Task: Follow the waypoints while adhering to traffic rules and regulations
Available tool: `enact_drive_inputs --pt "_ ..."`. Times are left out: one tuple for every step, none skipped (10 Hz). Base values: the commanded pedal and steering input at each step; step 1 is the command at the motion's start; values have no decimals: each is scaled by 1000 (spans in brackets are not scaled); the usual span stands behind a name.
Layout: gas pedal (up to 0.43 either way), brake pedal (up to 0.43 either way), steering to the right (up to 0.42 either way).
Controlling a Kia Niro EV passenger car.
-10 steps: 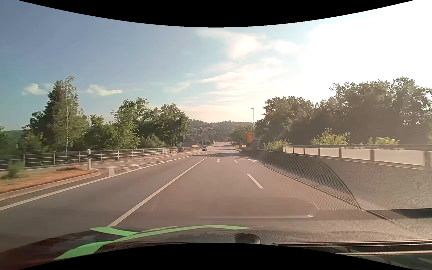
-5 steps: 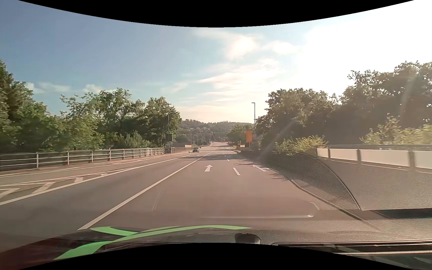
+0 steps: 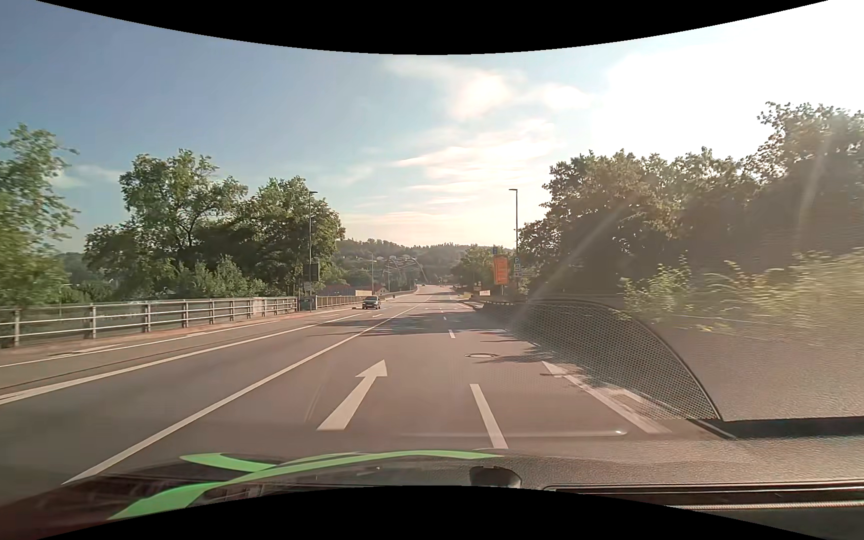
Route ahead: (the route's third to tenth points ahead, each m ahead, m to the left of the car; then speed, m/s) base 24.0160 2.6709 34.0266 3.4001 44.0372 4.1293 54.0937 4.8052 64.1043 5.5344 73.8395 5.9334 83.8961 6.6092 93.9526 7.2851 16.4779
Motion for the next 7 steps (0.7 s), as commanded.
enact_drive_inputs --pt "98 0 -1" --pt "98 0 -2" --pt "98 0 -4" --pt "87 0 -6" --pt "67 0 -6" --pt "39 0 -6" --pt "0 0 -6"
